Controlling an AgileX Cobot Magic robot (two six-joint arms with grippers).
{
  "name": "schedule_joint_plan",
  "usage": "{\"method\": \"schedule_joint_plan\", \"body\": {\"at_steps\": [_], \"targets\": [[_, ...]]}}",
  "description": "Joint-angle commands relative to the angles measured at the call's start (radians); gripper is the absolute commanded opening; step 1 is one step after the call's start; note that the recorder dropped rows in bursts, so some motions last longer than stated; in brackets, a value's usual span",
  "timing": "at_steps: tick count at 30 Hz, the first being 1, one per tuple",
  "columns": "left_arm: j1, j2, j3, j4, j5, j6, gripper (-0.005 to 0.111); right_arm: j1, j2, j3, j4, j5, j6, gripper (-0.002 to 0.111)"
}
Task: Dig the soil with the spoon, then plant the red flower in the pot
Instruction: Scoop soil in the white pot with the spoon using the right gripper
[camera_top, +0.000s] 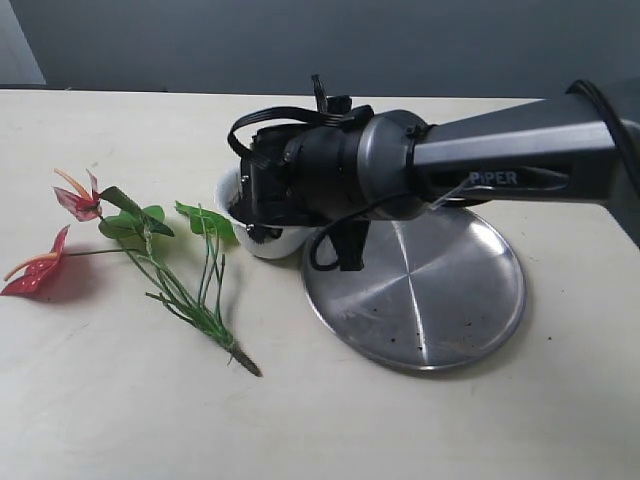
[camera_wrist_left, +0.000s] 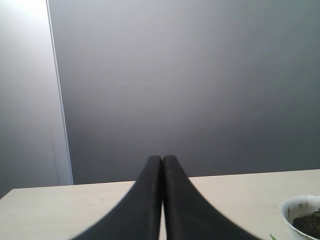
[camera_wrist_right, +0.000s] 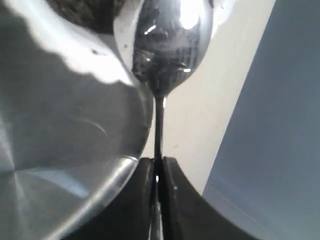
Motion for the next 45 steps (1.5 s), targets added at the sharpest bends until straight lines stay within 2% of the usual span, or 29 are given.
{"method": "schedule_joint_plan", "body": {"at_steps": [1,12,28,36,38,43,45], "targets": [[-0.008,-0.002,-0.003,-0.007,-0.012,-0.005,0.0,0.009,-0.001,-0.006,-0.051,0.06,0.054,-0.001],[-0.008,-0.002,-0.003,-0.007,-0.012,-0.005,0.0,0.024,-0.003,-0.006,-0.021,-0.139,-0.046,-0.001],[-0.008,-0.002,-0.003,-0.007,-0.012,-0.005,0.0,0.019,0.034,-0.006,-0.078,-0.074,-0.1,-0.001],[-0.008,-0.002,-0.003,-0.007,-0.012,-0.005,0.0,0.019,0.032,-0.006,-0.145,0.104,0.031,-0.001],[-0.008,-0.002,-0.003,-0.007,-0.012,-0.005,0.0,0.019,0.03,-0.006,-0.129,0.104,0.045,-0.001],[-0.008,-0.002,-0.003,-0.007,-0.012,-0.005,0.0,0.019,-0.01,-0.006,-0.129,0.023,0.273,-0.001],[-0.008,-0.002,-0.003,-0.007,-0.012,-0.005,0.0,0.019,-0.033,-0.006,-0.115,-0.012,0.281,-0.001]]}}
